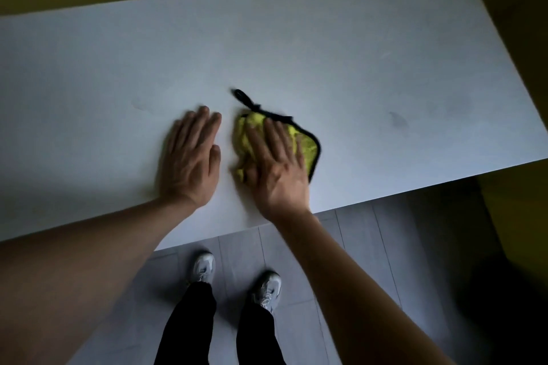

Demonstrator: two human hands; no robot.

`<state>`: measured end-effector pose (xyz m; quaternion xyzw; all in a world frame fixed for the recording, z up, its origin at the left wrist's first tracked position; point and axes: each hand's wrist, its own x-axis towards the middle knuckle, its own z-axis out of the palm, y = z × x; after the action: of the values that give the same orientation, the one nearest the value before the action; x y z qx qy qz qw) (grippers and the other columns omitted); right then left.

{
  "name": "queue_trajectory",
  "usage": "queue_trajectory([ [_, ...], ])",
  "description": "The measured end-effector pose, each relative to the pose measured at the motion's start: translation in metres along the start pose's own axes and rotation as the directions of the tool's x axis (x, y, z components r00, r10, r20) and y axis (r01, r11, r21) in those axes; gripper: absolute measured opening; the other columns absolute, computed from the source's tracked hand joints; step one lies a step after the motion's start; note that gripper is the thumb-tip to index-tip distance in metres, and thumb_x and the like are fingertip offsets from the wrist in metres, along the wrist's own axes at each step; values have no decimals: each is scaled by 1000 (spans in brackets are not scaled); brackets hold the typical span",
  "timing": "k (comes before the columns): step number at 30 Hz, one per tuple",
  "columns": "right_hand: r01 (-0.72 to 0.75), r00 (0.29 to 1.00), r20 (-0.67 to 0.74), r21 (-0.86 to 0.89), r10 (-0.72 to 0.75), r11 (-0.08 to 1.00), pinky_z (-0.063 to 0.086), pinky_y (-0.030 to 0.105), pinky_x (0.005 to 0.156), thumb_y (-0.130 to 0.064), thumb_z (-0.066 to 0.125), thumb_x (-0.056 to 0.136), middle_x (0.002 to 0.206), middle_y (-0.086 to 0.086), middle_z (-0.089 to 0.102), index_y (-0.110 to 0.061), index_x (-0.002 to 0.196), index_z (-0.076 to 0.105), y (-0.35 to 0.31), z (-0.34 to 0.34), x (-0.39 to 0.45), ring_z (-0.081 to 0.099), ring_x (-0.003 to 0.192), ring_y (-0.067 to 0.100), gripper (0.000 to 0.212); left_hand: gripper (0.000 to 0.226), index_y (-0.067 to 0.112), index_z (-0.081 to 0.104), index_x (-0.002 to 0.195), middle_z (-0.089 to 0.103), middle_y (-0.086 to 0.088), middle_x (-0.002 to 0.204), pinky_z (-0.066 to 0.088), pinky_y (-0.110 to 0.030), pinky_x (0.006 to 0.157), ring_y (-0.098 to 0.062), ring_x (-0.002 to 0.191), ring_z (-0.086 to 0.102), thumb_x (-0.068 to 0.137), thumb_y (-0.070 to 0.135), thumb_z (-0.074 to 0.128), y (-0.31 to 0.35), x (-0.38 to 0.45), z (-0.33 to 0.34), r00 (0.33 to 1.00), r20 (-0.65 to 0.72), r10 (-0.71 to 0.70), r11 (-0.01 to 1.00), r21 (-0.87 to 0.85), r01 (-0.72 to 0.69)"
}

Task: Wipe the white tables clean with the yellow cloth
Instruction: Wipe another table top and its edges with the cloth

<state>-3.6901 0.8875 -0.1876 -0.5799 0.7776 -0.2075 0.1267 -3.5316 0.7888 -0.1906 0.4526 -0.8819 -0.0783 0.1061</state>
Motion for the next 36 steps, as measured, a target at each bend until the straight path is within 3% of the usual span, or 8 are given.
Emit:
queue_trajectory([
  [4,-239,962,-130,26,240,971,18,49,121,-31,51,96,163,11,28,-22,154,38,69,-38,9,17,153,30,60,59,12,37,160,29,-10,169,18,-49,128,-30,157,26,103,26,28,0,1,0,999,29,-13,1000,8,13],
  [11,-478,855,-246,-34,456,878,8,50,124,-39,38,93,163,9,26,-22,155,34,84,-45,20,16,154,27,64,58,12,38,159,29,-11,168,18,-49,128,-31,156,27,102,22,33,2,1,1,999,33,-30,999,26,29],
  [17,-145,987,-76,-13,144,989,16,53,122,-45,36,93,164,9,26,-23,155,34,-4,-1,31,13,154,27,67,58,12,39,159,30,-11,168,22,-51,127,-31,156,28,102,21,36,1,2,1,1000,14,-28,999,16,28],
  [22,35,999,12,-37,-34,999,12,49,124,-44,38,99,165,6,22,-24,156,31,8,-3,38,10,155,22,61,58,14,38,160,29,-10,169,23,-52,126,-31,156,28,103,22,36,-3,1,5,1000,-4,-17,1000,22,17],
  [27,-239,957,-166,21,239,971,21,51,120,-29,49,95,160,15,32,-16,151,42,68,-39,58,23,151,32,58,58,13,37,160,28,-8,169,23,-52,126,-31,156,27,102,22,35,-2,1,6,1000,-9,-21,1000,0,21],
  [31,-410,898,-188,-34,397,912,12,49,124,-40,33,95,164,8,26,-22,155,34,74,-44,66,15,154,27,63,59,12,38,159,29,-8,169,23,-53,126,-31,156,27,101,19,39,1,1,4,999,11,-41,999,-13,41],
  [34,-397,904,-178,-19,388,917,16,53,121,-40,35,93,163,13,26,-18,155,35,48,-34,70,16,153,31,66,59,12,38,159,29,-9,169,23,-54,126,-32,156,26,101,20,38,1,2,1,999,29,-45,999,-19,46],
  [36,-261,961,-99,-10,259,965,20,55,119,-37,43,94,162,14,26,-17,154,36,20,-19,72,15,153,32,64,59,12,38,159,29,-10,169,23,-55,126,-33,156,27,101,20,39,2,2,-1,998,30,-47,999,-18,48],
])
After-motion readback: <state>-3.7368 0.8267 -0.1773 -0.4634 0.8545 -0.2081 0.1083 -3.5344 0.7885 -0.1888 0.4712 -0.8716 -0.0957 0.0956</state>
